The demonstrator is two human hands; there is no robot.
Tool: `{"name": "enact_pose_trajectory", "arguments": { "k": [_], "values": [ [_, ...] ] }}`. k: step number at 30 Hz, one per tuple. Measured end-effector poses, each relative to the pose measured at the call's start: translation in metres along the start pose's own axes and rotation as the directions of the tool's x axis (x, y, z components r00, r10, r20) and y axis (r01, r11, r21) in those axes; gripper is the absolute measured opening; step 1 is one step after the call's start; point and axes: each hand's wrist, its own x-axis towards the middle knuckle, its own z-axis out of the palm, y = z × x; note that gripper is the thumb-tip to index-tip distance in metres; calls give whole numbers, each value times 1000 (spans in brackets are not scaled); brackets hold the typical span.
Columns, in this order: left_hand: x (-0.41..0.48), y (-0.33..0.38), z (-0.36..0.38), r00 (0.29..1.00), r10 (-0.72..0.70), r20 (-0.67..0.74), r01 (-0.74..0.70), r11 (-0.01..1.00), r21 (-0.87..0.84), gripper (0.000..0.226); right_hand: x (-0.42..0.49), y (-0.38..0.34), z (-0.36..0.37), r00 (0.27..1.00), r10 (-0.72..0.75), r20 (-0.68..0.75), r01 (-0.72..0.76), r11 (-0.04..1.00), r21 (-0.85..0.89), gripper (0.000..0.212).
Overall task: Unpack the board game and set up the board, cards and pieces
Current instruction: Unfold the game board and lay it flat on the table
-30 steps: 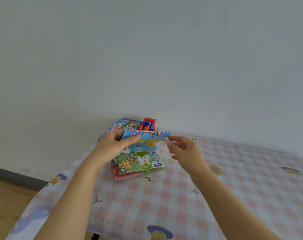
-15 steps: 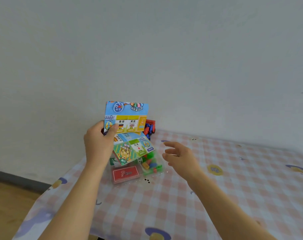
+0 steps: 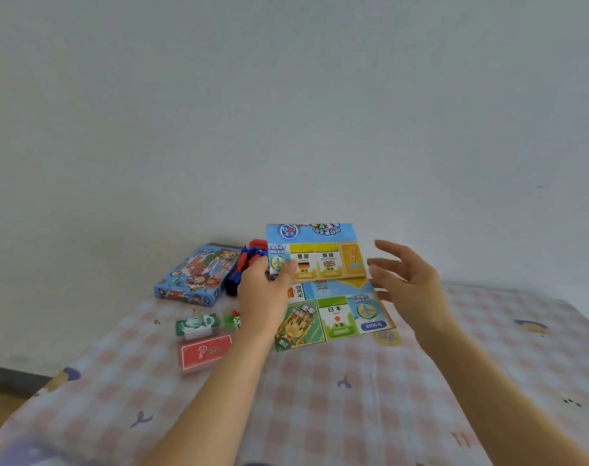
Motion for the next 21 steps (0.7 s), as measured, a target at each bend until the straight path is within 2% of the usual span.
{"name": "enact_pose_trajectory", "arguments": {
  "k": [4,7,10,13,16,21],
  "values": [
    [-7,4,35,993,-42,112,46,998,-33,9,-4,8,-27,1000,16,24,-15,999,-35,46],
    [-13,7,63,977,-75,198,90,993,-71,13,-3,20,-43,997,71,-5,-71,997,-29,50],
    [-18,11,84,955,-127,268,178,968,-175,15,-1,32,-58,993,103,-59,-105,994,-33,51],
    [-21,10,98,916,-194,350,277,939,-204,19,0,43,-71,986,128,-104,-132,990,-38,50],
    [-21,3,105,871,-219,440,344,912,-225,20,3,57,-78,979,146,-145,-151,988,-26,43],
    [-13,3,103,822,-214,528,366,909,-201,23,8,57,-84,969,111,-221,-86,989,120,14]
  ]
}}
